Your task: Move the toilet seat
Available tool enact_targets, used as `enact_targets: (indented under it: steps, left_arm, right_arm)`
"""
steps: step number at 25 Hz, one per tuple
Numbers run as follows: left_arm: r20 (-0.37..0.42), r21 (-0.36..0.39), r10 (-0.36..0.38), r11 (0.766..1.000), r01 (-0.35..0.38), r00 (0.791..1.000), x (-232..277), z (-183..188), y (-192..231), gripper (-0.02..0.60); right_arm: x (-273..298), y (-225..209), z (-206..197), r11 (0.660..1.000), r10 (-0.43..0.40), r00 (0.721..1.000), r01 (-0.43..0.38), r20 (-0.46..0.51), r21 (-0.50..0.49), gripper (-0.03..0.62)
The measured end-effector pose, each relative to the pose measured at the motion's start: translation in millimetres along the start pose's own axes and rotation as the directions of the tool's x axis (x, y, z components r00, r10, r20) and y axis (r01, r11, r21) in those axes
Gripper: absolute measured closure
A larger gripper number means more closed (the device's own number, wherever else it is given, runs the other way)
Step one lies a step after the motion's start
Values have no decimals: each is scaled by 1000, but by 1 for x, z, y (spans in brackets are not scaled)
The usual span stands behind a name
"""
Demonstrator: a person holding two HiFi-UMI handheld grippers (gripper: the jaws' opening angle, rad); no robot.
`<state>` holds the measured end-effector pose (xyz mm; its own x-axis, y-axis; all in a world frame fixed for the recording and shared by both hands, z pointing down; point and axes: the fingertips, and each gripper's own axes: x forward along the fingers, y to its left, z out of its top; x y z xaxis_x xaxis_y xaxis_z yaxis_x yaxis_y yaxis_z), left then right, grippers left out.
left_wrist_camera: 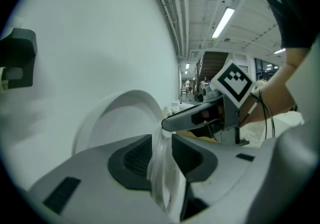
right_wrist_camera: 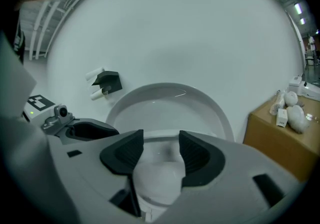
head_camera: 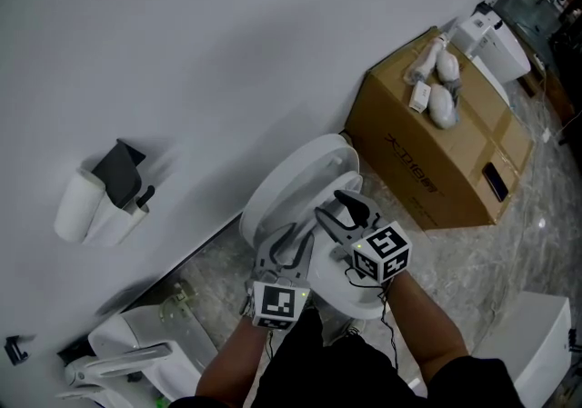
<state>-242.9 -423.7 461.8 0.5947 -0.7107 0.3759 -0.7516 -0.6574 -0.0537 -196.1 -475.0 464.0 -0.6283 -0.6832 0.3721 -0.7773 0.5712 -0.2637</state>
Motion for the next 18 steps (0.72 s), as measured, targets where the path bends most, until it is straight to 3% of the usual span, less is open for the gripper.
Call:
enact_targets:
  steps: [11,16,18]
  left_arm:
    - [24,-34,-10,999,10,1000,-19,8,-7,519]
    - [45,-86,-11,996,15,999,-37,21,-7,557]
    - [67,-95,-25,995,31,997,-46,25,-8,558]
  right_arm:
    - [-5,2,-1,999,-29,1000,29,-6,14,372]
    - [-22,9,13,999,-47,998,48,45,-14,587]
    - [-32,16,20,998,-38,997,40,63,-40,589]
